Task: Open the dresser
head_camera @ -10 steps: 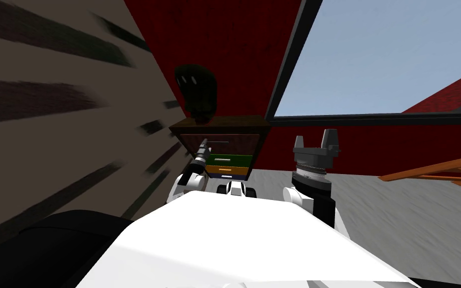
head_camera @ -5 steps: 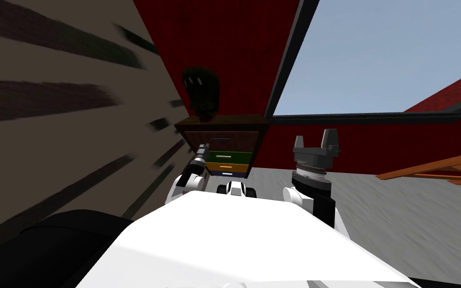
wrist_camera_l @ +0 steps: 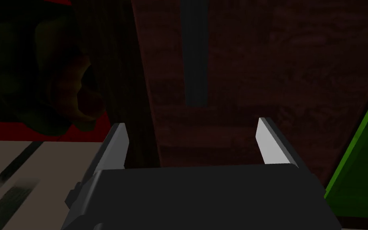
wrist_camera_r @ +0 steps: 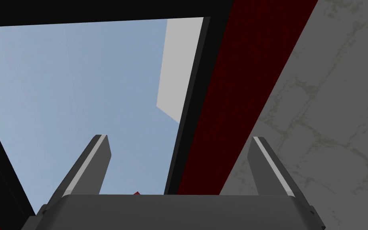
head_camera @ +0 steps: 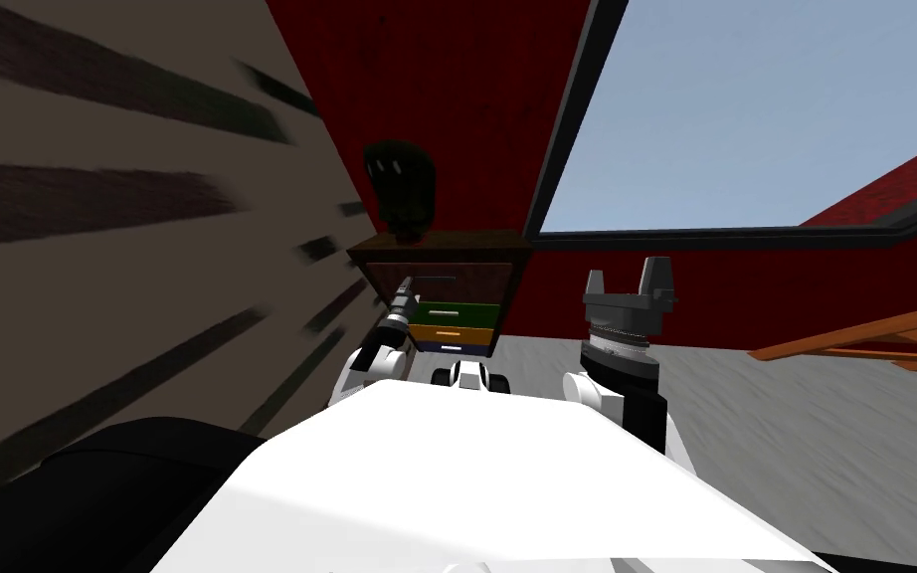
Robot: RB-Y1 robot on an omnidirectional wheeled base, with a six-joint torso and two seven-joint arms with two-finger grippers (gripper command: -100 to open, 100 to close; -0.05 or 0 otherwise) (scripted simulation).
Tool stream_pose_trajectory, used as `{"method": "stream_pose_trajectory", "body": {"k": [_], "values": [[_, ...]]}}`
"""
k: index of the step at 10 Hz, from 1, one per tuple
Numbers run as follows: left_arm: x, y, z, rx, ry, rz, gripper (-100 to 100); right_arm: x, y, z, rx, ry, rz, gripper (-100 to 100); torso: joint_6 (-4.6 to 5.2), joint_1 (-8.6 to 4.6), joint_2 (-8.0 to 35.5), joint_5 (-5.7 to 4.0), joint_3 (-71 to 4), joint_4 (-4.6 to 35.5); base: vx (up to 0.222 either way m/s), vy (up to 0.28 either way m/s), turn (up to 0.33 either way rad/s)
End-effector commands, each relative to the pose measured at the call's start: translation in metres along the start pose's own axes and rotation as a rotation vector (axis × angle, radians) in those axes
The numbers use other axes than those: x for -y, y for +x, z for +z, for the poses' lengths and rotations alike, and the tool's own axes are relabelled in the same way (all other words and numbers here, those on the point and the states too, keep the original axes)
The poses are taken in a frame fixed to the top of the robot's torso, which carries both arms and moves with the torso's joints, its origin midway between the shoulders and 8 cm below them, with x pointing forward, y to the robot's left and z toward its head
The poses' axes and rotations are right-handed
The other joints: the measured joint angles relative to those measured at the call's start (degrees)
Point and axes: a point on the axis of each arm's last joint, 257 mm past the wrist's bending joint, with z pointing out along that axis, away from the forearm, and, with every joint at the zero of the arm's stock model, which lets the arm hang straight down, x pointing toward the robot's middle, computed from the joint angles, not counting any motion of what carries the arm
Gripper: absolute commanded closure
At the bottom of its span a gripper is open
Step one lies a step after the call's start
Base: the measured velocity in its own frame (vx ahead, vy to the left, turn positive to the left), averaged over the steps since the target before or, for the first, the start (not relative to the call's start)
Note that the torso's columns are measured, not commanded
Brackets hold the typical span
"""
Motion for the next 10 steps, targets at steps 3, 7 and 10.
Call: {"method": "stream_pose_trajectory", "body": {"k": [3, 7, 10], "values": [[0.001, -0.002, -0.001, 0.003, -0.005, -0.002, -100, 0.000, 0.000, 0.000, 0.000, 0.000, 0.000, 0, 0.01, 0.10, 0.5, 0.03, 0.4, 0.2, 0.101, -0.002, -0.009], [0.006, 0.000, -0.008, -0.004, -0.003, -0.002, 100, 0.000, 0.000, 0.000, 0.000, 0.000, 0.000, 0, 0.03, 0.03, 0.8, 0.03, 0.5, 0.2, -0.128, 0.001, 0.019], [0.004, -0.001, -0.006, -0.001, -0.006, -0.006, -100, 0.000, 0.000, 0.000, 0.000, 0.000, 0.000, 0, 0.01, 0.05, 0.0, 0.02, 0.0, 0.0, -0.072, 0.000, 0.000]]}}
